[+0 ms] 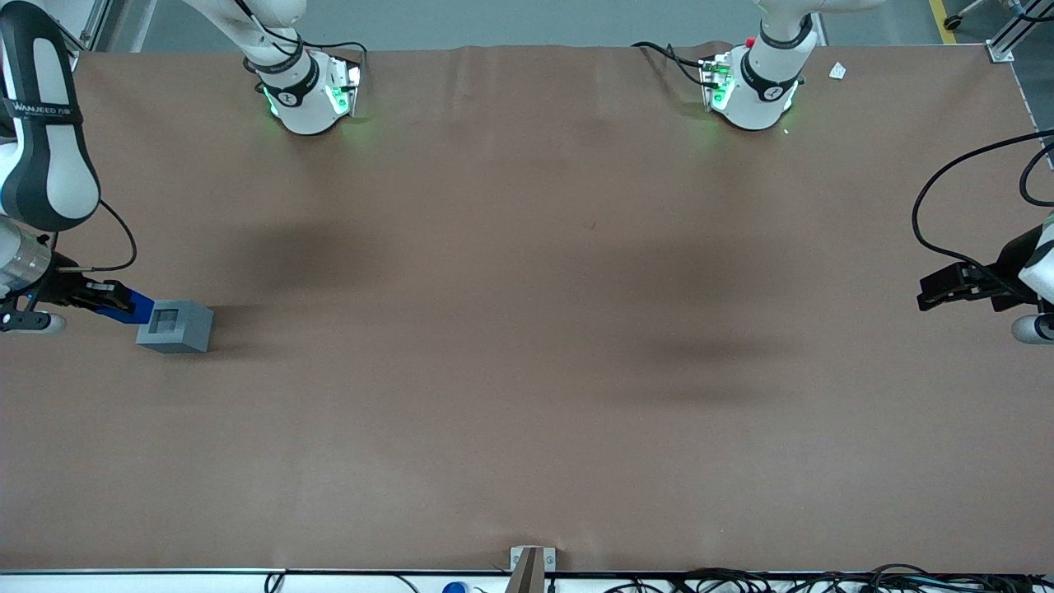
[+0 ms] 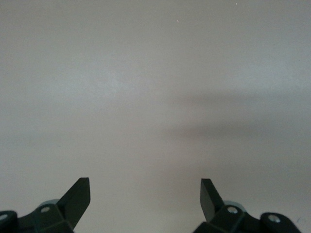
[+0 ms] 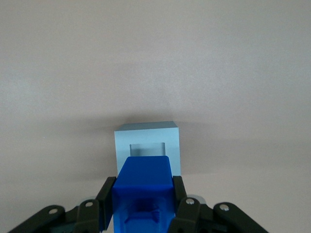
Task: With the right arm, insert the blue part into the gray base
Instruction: 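Lower the blue block into the gray base's square opening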
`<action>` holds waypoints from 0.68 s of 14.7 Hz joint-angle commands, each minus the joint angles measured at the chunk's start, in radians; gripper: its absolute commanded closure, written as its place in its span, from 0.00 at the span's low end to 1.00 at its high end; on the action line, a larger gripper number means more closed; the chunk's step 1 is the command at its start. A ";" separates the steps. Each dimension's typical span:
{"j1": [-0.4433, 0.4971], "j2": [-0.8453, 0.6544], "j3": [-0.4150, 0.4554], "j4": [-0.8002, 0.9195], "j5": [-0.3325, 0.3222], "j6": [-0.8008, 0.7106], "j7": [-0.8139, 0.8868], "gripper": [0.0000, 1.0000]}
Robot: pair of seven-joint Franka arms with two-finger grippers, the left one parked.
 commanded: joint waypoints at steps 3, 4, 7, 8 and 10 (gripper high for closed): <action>-0.022 0.015 0.015 -0.021 -0.005 0.050 -0.014 0.86; -0.027 0.019 0.017 -0.021 -0.005 0.052 -0.015 0.86; -0.027 0.028 0.017 -0.024 0.001 0.053 -0.015 0.86; -0.027 0.032 0.017 -0.024 0.004 0.053 -0.015 0.86; -0.027 0.038 0.017 -0.024 0.012 0.053 -0.015 0.86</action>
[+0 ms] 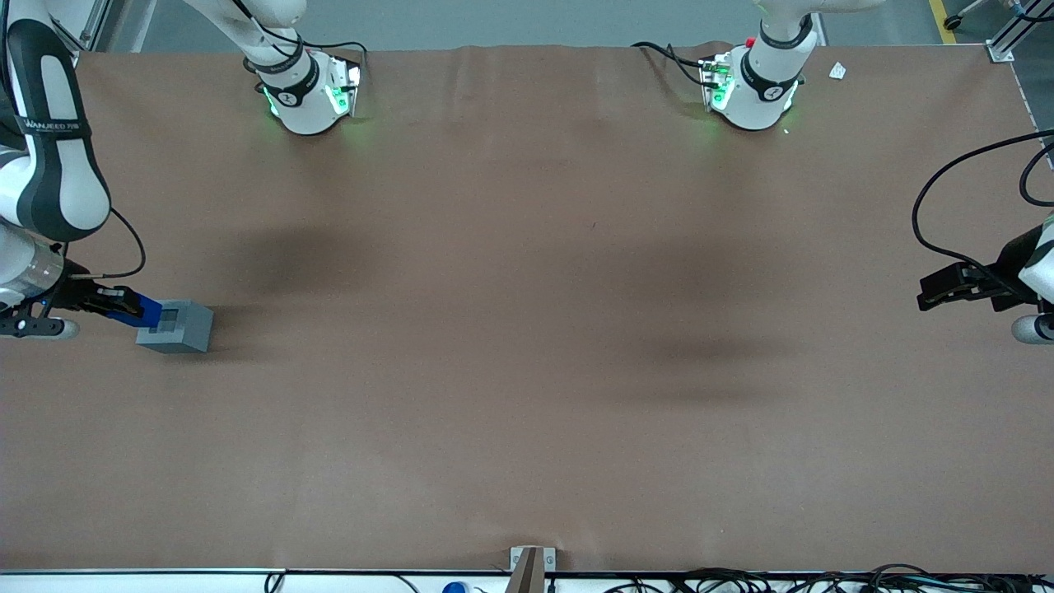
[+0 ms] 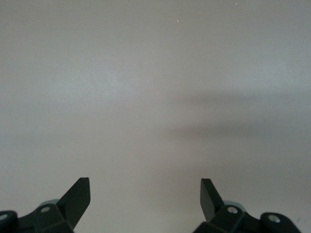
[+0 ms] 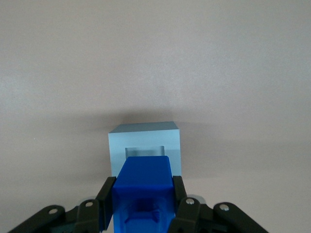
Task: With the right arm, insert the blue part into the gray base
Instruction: 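Lower the blue block into the gray base's square opening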
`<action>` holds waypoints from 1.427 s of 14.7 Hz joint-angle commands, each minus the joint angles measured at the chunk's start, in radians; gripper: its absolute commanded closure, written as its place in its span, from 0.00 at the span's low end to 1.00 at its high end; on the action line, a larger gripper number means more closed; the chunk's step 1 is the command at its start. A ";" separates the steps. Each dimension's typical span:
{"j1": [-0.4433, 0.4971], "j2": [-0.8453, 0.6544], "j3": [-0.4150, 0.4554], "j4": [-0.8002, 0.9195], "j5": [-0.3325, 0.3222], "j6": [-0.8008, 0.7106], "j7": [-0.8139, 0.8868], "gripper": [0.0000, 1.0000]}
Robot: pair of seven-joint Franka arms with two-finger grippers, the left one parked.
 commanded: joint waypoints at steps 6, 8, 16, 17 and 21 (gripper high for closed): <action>-0.021 0.010 0.016 -0.026 0.010 0.013 -0.012 0.86; -0.021 0.015 0.018 -0.024 0.010 0.014 -0.012 0.86; -0.022 0.035 0.018 -0.024 0.010 0.033 -0.012 0.86; -0.021 0.035 0.018 -0.024 0.011 0.033 -0.012 0.86; -0.022 0.036 0.018 -0.024 0.011 0.034 -0.012 0.86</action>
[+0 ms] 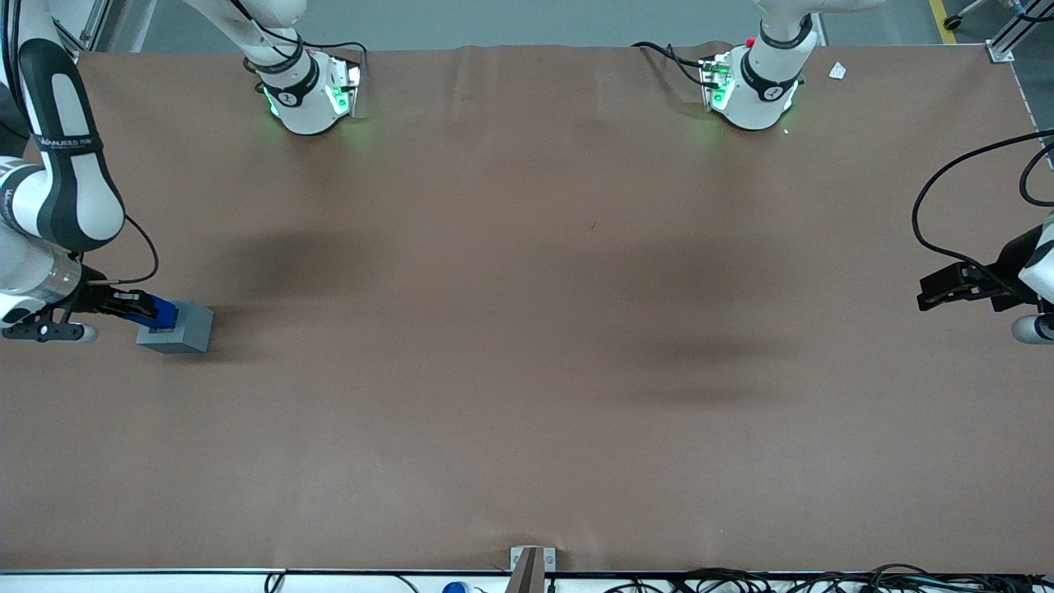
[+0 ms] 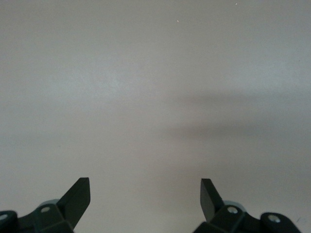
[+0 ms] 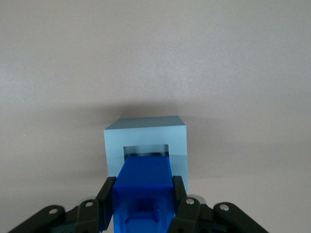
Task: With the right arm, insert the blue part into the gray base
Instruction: 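Lower the blue block into the gray base's square opening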
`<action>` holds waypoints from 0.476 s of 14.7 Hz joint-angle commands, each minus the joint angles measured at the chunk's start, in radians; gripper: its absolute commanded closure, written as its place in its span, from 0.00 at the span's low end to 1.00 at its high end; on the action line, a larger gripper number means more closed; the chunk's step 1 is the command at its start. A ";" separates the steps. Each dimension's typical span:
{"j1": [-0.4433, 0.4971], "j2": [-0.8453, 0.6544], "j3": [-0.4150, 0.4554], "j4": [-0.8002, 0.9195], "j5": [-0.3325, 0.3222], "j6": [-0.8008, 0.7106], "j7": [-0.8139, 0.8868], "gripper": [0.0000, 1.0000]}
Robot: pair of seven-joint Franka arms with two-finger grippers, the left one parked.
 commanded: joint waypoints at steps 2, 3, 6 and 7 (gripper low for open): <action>-0.022 -0.004 0.017 -0.013 0.011 0.020 -0.012 0.86; -0.022 -0.003 0.017 -0.013 0.011 0.025 -0.012 0.86; -0.022 -0.003 0.017 -0.013 0.023 0.025 -0.012 0.86; -0.021 -0.003 0.017 -0.013 0.025 0.025 -0.012 0.86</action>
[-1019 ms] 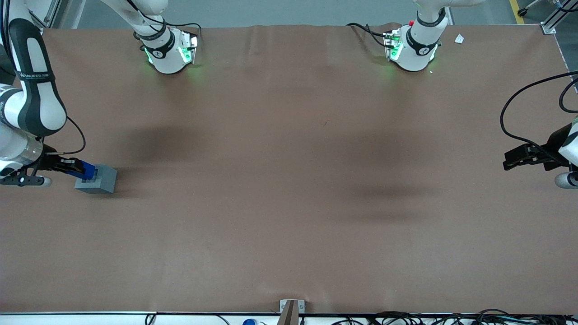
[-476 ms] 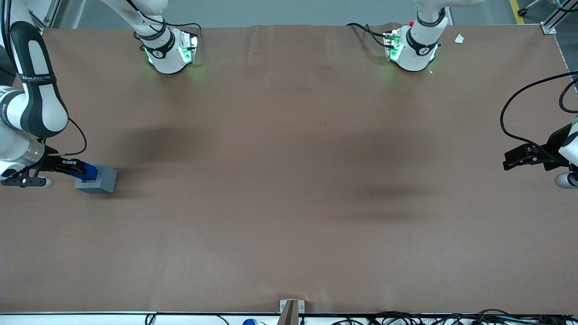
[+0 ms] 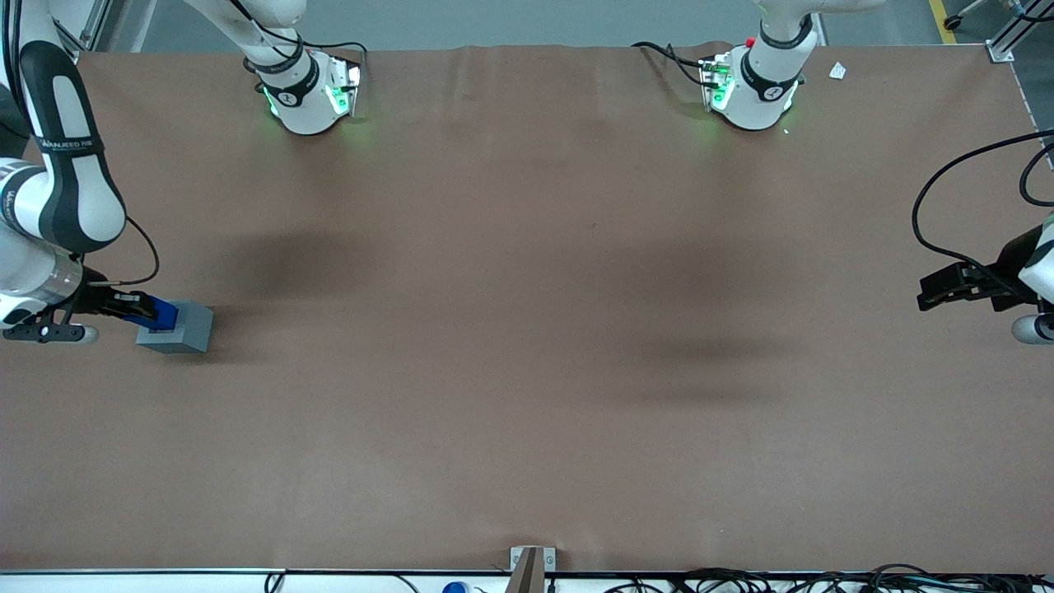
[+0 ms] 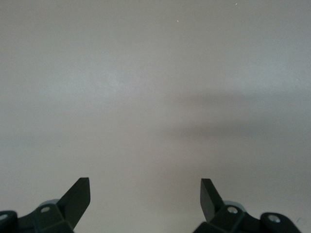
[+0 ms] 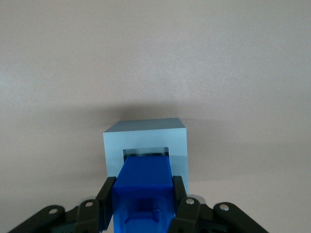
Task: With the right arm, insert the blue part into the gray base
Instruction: 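Lower the blue block into the gray base's square opening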
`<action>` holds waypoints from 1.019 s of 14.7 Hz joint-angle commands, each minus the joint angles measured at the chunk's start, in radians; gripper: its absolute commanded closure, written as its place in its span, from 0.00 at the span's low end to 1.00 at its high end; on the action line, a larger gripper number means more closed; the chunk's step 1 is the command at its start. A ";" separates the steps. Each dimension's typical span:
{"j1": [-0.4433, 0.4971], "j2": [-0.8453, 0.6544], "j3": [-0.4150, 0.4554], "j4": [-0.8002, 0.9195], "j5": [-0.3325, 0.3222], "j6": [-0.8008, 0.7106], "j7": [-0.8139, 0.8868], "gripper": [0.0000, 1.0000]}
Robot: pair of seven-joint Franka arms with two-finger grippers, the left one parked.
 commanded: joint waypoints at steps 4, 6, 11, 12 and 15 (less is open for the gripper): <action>-0.021 -0.001 0.017 -0.013 0.019 0.015 -0.012 0.86; -0.021 0.001 0.017 -0.013 0.019 0.018 -0.012 0.86; -0.021 0.008 0.017 -0.013 0.019 0.030 -0.012 0.86; -0.021 0.010 0.017 -0.013 0.019 0.030 -0.012 0.86; -0.021 0.011 0.017 -0.013 0.019 0.030 -0.012 0.86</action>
